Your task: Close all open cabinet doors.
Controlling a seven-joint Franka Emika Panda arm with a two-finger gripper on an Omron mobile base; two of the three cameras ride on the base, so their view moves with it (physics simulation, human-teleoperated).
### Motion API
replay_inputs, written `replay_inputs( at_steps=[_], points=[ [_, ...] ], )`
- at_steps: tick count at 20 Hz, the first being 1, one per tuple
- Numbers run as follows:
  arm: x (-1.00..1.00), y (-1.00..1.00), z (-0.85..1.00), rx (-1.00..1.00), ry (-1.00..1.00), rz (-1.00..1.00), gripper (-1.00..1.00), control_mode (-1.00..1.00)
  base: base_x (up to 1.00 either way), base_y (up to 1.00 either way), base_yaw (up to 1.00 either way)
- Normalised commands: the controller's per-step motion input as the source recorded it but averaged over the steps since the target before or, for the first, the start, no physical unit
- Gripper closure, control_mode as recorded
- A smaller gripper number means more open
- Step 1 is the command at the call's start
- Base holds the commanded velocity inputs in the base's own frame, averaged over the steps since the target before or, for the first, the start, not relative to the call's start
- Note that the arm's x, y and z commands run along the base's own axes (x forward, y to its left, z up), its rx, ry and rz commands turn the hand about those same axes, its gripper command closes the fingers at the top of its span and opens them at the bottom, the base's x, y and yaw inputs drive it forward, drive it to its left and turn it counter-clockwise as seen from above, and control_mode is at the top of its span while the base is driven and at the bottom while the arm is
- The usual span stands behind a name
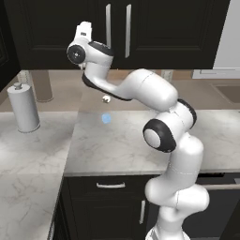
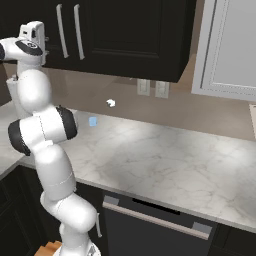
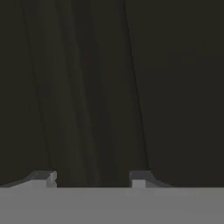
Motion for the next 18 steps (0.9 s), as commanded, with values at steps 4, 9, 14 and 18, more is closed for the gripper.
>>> replay_inputs(
  at_steps=[4, 9, 14, 18],
  points=[
    [0.37, -0.38, -0.1, 0.07, 0.0, 0.01, -1.0, -1.0, 0.0, 0.0, 0.0],
    [-0.13, -0.12, -0.05, 0.04, -0.01, 0.01, -1.0, -1.0, 0.0, 0.0, 0.0],
    [-0.62, 0.0, -0.01, 0.03, -0.06, 0.0, -1.0, -1.0, 0.0, 0.0, 0.0],
    [-0.98, 0.0, 0.0, 0.07, -0.07, 0.0, -1.0, -1.0, 0.0, 0.0, 0.0]
  ],
)
